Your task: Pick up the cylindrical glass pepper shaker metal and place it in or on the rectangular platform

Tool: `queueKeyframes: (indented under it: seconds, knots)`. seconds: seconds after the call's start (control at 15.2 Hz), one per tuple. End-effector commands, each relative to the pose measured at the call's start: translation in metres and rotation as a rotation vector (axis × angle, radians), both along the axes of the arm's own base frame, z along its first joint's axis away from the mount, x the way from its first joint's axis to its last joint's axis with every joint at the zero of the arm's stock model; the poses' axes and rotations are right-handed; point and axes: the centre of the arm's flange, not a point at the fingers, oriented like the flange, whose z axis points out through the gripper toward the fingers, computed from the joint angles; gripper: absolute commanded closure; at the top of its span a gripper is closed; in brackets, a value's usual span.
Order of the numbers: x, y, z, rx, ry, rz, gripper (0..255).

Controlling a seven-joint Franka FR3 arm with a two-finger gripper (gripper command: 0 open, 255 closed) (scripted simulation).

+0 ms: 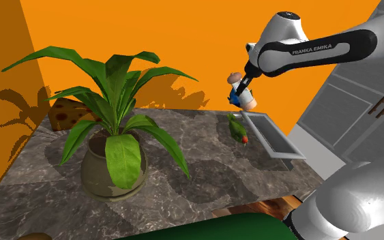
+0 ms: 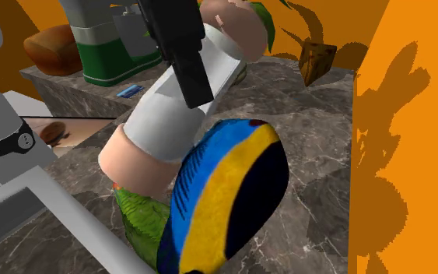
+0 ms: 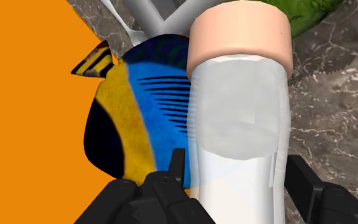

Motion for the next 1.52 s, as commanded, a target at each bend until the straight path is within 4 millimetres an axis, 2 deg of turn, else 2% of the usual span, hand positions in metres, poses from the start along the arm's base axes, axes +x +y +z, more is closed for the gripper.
queueKeyframes:
  seconds: [0.0,0.92,1.45]
  knots:
    - [-0.023,-0.016,0.0,0.0,-0.001,0.001,255]
    - [-0.171,-0.126,0.002,0.0,-0.001,0.001,255]
    - [-0.171,-0.126,-0.04,0.0,-0.001,0.001,255]
